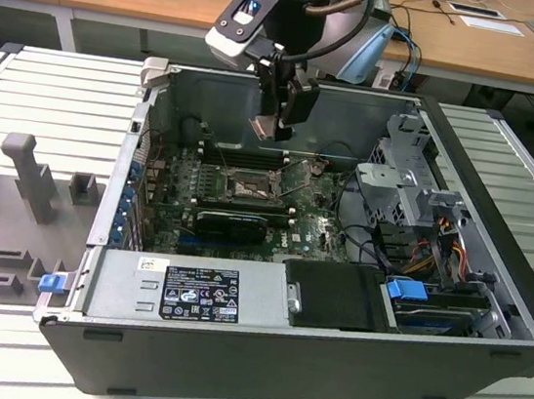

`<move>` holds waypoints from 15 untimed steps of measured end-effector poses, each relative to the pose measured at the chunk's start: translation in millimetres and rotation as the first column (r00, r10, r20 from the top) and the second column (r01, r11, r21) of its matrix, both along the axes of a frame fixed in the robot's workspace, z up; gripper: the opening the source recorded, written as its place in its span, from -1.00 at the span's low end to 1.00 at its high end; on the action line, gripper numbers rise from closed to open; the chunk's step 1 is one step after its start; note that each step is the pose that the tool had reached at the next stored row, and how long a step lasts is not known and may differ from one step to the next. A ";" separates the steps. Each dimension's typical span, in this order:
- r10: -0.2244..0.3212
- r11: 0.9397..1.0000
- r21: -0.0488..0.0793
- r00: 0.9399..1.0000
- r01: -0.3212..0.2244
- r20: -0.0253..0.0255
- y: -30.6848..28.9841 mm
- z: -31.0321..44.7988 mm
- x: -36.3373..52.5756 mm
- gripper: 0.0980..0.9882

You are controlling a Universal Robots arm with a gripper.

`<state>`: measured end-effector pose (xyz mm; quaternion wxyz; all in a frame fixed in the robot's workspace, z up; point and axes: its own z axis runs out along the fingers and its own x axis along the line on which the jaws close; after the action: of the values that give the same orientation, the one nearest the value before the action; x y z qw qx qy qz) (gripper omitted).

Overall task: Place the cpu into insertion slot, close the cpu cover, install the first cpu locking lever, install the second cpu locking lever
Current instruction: 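Place the cpu into insertion slot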

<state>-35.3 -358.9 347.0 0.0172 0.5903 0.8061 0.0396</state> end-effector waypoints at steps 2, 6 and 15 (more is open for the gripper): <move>-0.010 1.000 0.000 1.000 0.010 0.000 0.0 0.0 0.0 -0.04; -0.047 0.999 0.000 0.999 0.047 0.000 0.0 0.0 0.0 -0.04; -0.120 0.993 0.000 0.993 0.120 0.000 0.0 0.0 0.0 -0.04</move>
<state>-35.3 -358.8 346.9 0.0195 0.6376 0.7692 0.0385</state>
